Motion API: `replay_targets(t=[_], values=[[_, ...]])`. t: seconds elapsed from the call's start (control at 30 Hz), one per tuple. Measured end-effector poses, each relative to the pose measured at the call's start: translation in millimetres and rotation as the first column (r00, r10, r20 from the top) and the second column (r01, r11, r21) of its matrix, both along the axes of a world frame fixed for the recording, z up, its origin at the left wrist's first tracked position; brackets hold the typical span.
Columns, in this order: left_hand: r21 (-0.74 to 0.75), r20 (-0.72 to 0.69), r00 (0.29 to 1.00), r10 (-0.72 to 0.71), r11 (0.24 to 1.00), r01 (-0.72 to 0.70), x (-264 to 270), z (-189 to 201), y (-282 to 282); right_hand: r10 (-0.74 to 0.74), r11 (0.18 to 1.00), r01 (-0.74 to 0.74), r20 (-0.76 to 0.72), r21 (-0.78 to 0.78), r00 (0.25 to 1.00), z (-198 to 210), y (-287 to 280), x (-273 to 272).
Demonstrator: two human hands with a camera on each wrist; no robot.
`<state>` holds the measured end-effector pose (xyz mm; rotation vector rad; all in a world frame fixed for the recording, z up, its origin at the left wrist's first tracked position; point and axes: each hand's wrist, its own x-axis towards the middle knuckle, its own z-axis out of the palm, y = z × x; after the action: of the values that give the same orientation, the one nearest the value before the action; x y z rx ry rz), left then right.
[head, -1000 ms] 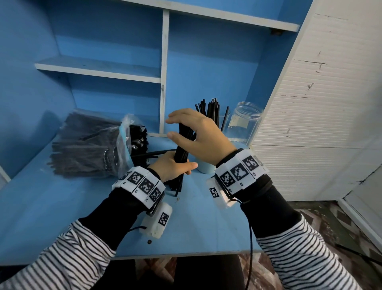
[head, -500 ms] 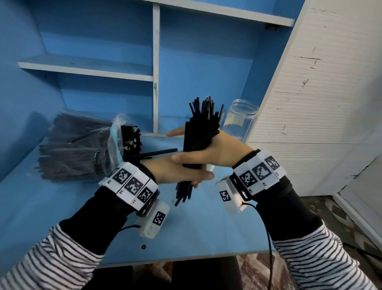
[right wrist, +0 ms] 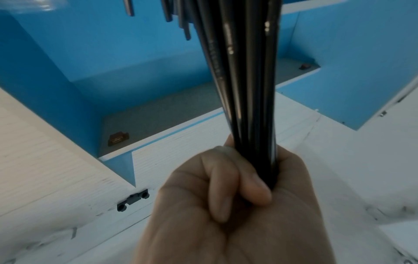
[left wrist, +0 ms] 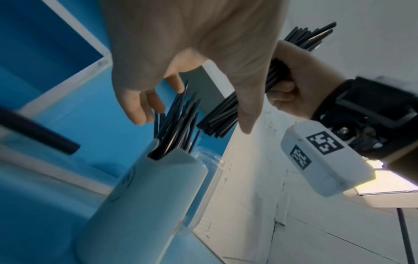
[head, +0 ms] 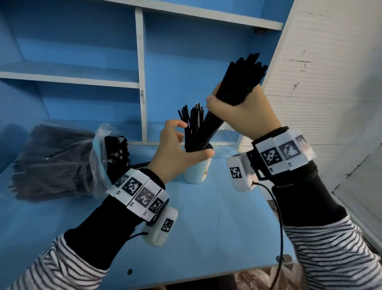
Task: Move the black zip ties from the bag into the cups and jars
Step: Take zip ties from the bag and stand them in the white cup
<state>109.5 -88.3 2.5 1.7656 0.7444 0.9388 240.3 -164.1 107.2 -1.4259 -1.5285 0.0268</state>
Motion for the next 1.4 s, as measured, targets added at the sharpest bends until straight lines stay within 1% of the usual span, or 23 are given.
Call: replay_targets(t=[0.07,0.1,0.17,0.27,0.33,0.43,0.57,0.73,0.77,0.83,0.87,0.9,0.97,1.0,1.1,1.17,1.23,1.3,1.4], values=[[-0.051,-0.061,0.998,0.034,0.998,-0.037,5.2,-9.7,6.0,-0.048,0.999,0.049,0.027,-0.007,0.998,3.2,3.5,9.1],[-0.078,-0.095,0.995,0.028,0.996,-0.035,8.2,-13.8,8.7,-0.063,0.998,0.064,0.039,-0.03,0.997,3.2,6.2,12.9],[-0.135,-0.158,0.987,-0.018,0.991,-0.004,15.2,-20.3,15.2,-0.084,0.993,0.088,0.053,-0.074,0.995,0.4,14.1,18.4],[-0.169,-0.211,0.972,-0.101,0.984,0.065,25.4,-25.8,24.5,-0.096,0.985,0.102,0.048,-0.142,0.994,-7.3,26.9,23.5],[-0.167,-0.229,0.965,-0.129,0.982,0.091,30.4,-29.8,32.1,-0.09,0.977,0.095,0.036,-0.188,0.995,-13.0,34.2,25.6],[-0.112,-0.267,0.955,-0.13,0.988,0.103,35.7,-33.0,37.5,-0.091,0.958,0.09,0.011,-0.271,0.996,-23.0,42.8,28.0],[-0.07,-0.241,0.957,-0.163,0.986,0.151,38.3,-35.4,39.0,-0.107,0.917,0.102,0.008,-0.385,0.994,-42.4,51.4,33.4],[-0.056,-0.21,0.961,-0.178,0.984,0.17,39.4,-35.1,40.9,-0.151,0.86,0.175,0.089,-0.479,0.985,-67.7,56.6,30.7],[-0.054,-0.204,0.963,-0.176,0.984,0.168,39.3,-34.7,41.1,-0.153,0.852,0.18,0.095,-0.492,0.984,-69.8,57.4,29.3],[-0.04,-0.2,0.964,-0.177,0.984,0.172,38.4,-33.3,40.5,-0.144,0.835,0.203,0.154,-0.512,0.978,-71.1,57.0,27.0],[-0.029,-0.201,0.963,-0.18,0.984,0.178,37.4,-31.0,38.6,-0.139,0.83,0.219,0.19,-0.514,0.972,-71.3,57.1,26.8],[-0.018,-0.201,0.961,-0.187,0.982,0.187,37.0,-29.5,37.4,-0.138,0.826,0.212,0.177,-0.522,0.975,-71.3,55.7,27.2],[-0.022,-0.19,0.963,-0.19,0.982,0.189,36.2,-26.6,35.6,-0.116,0.834,0.154,0.105,-0.53,0.988,-72.2,52.5,28.8],[-0.036,-0.184,0.966,-0.183,0.983,0.179,35.9,-25.8,34.9,-0.117,0.843,0.158,0.112,-0.513,0.987,-71.6,51.0,29.5],[-0.058,-0.178,0.965,-0.19,0.981,0.183,36.1,-25.0,34.6,-0.104,0.836,0.194,0.199,-0.513,0.975,-72.1,49.7,32.3],[-0.057,-0.181,0.963,-0.2,0.98,0.193,36.4,-24.0,34.2,-0.078,0.835,0.219,0.284,-0.505,0.956,-71.2,48.9,30.8],[-0.06,-0.173,0.965,-0.196,0.98,0.189,36.7,-22.6,33.3,-0.059,0.844,0.214,0.312,-0.491,0.948,-71.6,47.9,30.4],[-0.07,-0.162,0.967,-0.195,0.98,0.186,37.2,-22.4,32.6,-0.062,0.846,0.201,0.283,-0.495,0.957,-72.8,46.0,29.9],[-0.076,-0.153,0.971,-0.185,0.982,0.175,39.1,-25.0,33.8,-0.122,0.857,0.173,0.135,-0.485,0.983,-76.2,43.9,29.9]])
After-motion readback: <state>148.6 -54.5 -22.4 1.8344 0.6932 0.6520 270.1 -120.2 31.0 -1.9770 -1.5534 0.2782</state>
